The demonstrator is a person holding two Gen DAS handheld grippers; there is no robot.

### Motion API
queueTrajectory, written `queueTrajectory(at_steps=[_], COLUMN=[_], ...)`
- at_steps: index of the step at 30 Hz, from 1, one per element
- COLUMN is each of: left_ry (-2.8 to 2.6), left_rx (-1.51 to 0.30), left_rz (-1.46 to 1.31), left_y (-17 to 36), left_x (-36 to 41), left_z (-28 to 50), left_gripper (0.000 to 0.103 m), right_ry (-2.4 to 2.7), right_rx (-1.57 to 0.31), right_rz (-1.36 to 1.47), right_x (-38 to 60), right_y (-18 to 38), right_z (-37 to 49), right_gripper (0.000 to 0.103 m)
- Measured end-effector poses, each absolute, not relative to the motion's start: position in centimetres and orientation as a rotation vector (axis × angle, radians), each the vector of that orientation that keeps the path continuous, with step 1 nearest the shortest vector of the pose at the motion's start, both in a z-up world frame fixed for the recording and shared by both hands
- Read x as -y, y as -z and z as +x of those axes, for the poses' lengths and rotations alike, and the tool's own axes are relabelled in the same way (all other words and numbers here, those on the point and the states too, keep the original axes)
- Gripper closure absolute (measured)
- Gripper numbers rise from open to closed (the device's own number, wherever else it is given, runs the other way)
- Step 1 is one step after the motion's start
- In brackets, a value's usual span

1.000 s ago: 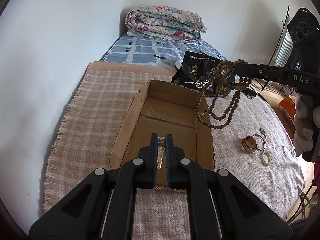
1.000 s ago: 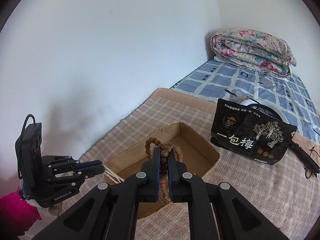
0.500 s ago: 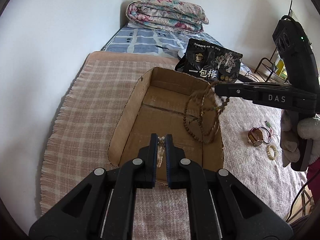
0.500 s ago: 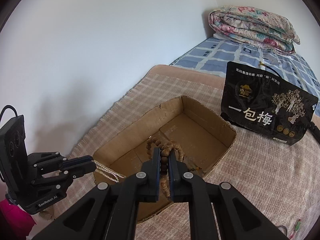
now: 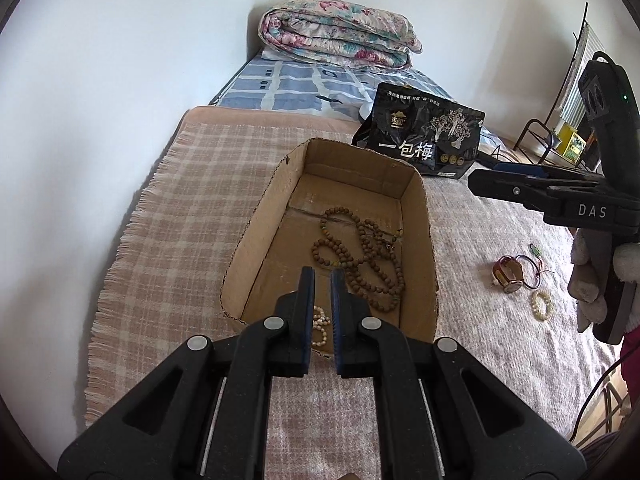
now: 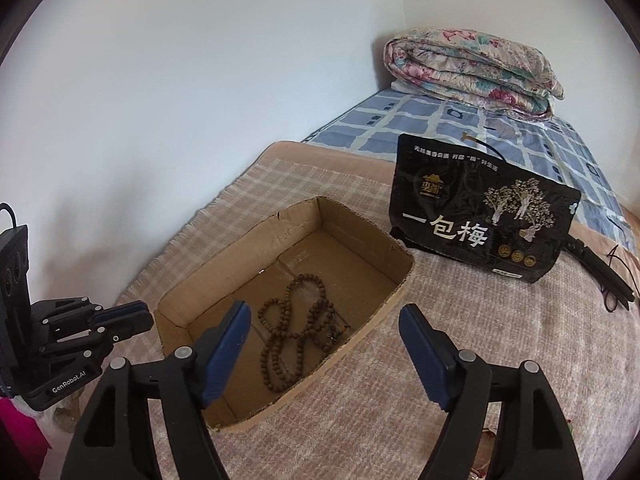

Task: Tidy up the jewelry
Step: 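Open the left tool to drop the pearl necklace into the box, then move the left tool to the red-strap watch while the right tool approaches the cream bracelet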

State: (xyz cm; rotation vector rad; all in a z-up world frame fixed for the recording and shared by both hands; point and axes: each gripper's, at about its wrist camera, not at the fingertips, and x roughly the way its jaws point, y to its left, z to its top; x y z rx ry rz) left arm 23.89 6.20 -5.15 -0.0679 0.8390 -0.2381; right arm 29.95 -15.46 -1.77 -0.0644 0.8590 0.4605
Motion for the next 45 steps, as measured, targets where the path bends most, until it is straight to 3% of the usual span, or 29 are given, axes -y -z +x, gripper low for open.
queueTrajectory(at_steps=[6, 10, 12, 14, 27, 36, 37, 39, 45], left_ry=[0.244, 0.255, 0.262, 0.269, 0.358, 0.44, 0.447, 0.461, 0.511], left_rx=[-0.811, -0.794, -0.774, -0.747, -0.741, -0.776, -0.783, -0.787, -0.803], left_rz=[-0.037, -0.017, -0.014, -0.014, 0.023, 0.033, 0.036, 0.036, 0.04], left_y=[3.6, 2.7, 2.2, 1.8, 1.6, 3.1, 3.4, 3.9, 5.6], left_x=[-4.8, -3.6, -3.0, -2.3, 3.7, 7.8, 8.3, 9.3, 12.4], left_z=[22.2, 21.1, 20.5, 19.9, 18.4, 18.7, 18.8, 18.9, 19.6], left_gripper=[0.098, 0.093, 0.061, 0.051, 0.051, 0.05, 0.048, 0.035, 0.034], right_ry=[-0.375, -0.319, -0.288, -0.263, -0.064, 0.059, 0.076, 0.1, 0.152], right_rx=[-0.828, -0.8, -0.785, -0.771, -0.669, -0.673, -0.676, -0.684, -0.721], right_rz=[-0.093, -0.111, -0.118, -0.119, -0.009, 0.047, 0.052, 0.064, 0.066], right_x=[17.3, 19.0, 20.1, 21.3, 32.9, 41.4, 42.2, 43.8, 46.5], right_y=[0.3, -0.8, -1.4, -1.9, -4.0, -2.6, -2.2, -1.5, 1.4], right_z=[28.0, 26.5, 25.7, 24.9, 19.1, 15.4, 14.9, 13.9, 11.6], right_gripper=[0.01, 0.009, 0.009, 0.003, 0.0, 0.0, 0.0, 0.0, 0.0])
